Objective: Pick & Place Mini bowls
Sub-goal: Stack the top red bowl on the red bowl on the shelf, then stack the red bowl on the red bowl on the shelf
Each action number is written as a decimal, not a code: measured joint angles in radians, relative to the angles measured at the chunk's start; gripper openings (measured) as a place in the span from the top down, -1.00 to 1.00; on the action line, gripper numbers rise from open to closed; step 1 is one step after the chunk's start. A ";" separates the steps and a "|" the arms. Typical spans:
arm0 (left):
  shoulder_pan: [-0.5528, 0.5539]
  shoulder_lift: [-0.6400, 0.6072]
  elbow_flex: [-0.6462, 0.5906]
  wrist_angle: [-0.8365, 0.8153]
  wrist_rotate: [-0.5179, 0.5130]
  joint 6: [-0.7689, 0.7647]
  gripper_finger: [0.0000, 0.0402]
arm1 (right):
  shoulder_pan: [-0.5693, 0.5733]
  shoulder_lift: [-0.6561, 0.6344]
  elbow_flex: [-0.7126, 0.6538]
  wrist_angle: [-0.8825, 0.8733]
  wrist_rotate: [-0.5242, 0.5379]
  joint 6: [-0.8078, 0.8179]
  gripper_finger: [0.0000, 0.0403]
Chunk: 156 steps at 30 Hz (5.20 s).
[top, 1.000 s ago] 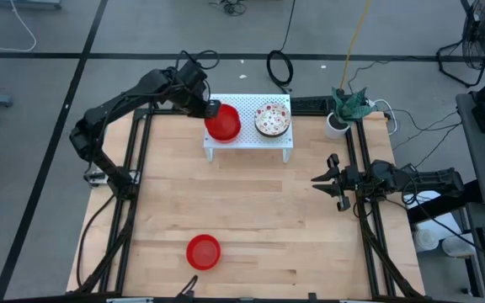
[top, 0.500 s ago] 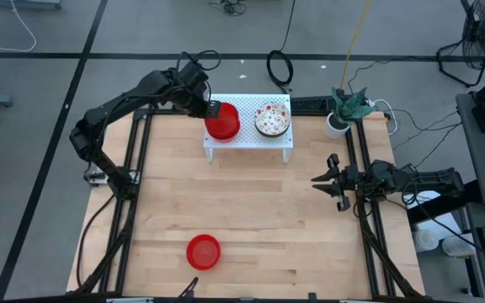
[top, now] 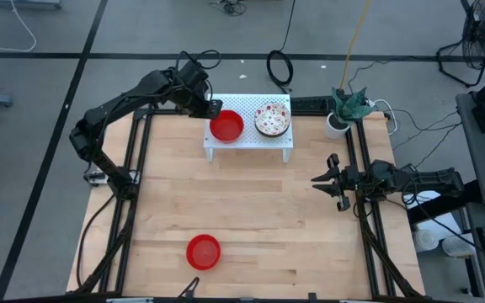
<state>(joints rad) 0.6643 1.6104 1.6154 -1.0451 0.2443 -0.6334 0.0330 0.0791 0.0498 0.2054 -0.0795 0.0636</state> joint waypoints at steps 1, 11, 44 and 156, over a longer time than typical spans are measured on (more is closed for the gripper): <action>0.000 0.000 0.000 0.000 0.000 0.000 0.51 | 0.000 0.000 0.000 0.000 0.000 0.000 0.64; 0.051 -0.032 0.000 0.001 0.058 0.065 0.31 | 0.000 0.000 0.000 0.000 0.000 0.000 0.64; -0.698 -0.261 -0.003 -0.006 -0.178 0.065 0.31 | 0.000 0.000 0.000 0.000 0.000 0.000 0.64; -1.070 0.143 -0.560 0.031 -0.296 -0.894 0.31 | 0.000 0.000 0.000 0.000 0.000 0.000 0.64</action>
<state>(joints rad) -0.4056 1.7531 1.0554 -1.0137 -0.0512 -1.5279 0.0326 0.0792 0.0495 0.2054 -0.0795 0.0639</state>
